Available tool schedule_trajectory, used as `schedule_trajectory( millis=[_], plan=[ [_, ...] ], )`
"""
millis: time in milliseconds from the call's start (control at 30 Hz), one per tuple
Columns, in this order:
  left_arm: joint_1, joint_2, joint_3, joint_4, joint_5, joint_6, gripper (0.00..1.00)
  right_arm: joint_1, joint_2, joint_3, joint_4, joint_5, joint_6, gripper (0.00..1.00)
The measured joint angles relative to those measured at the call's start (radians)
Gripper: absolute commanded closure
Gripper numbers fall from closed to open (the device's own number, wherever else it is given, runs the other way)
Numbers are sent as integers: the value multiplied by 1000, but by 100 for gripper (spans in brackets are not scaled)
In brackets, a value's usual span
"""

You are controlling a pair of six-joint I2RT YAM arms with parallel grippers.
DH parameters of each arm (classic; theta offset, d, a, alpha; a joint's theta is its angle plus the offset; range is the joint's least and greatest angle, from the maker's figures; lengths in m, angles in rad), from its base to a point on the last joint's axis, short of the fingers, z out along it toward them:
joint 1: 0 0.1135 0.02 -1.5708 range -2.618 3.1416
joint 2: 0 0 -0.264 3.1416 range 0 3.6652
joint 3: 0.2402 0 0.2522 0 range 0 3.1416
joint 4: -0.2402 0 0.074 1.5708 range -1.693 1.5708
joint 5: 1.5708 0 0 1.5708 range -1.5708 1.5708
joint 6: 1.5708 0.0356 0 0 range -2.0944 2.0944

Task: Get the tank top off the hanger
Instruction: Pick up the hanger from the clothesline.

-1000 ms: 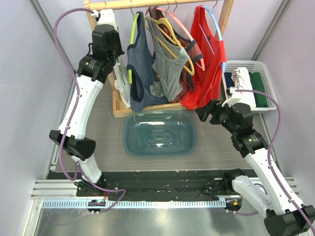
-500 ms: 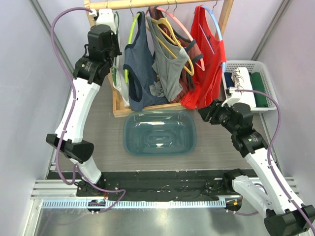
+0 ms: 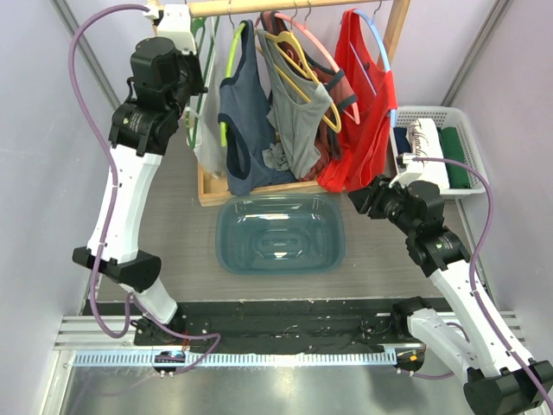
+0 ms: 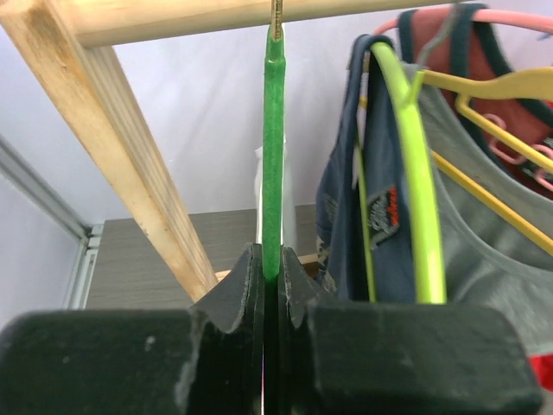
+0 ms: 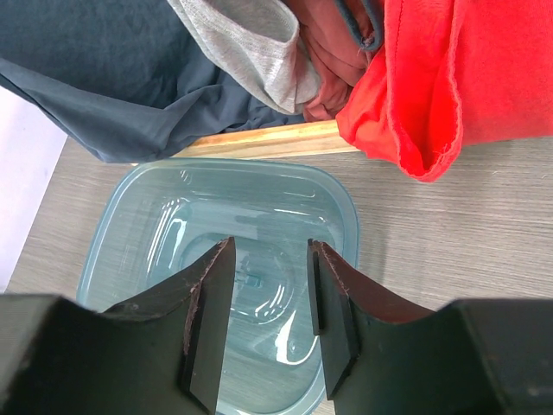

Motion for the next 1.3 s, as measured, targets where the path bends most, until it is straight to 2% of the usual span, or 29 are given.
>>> schedule_trajectory(
  millis=[233, 467, 567, 767, 1067, 1300],
  plan=[
    [0, -174, -135, -58, 87, 16, 100, 0, 0, 4, -1, 0, 0, 53],
    [0, -403, -340, -151, 99, 32, 100, 0, 0, 38, -3, 0, -1, 54],
    [0, -453, -369, -201, 99, 42, 100, 0, 0, 47, -4, -1, -1, 54],
    [0, -518, -352, -256, 103, 78, 100, 0, 5, 50, -3, -19, 0, 55],
    [0, -591, -209, -254, 167, 127, 100, 0, 26, 54, -3, -30, -1, 56],
    [0, -610, -85, -264, 348, 123, 100, 2, 45, 93, -3, -29, -5, 54]
  ],
)
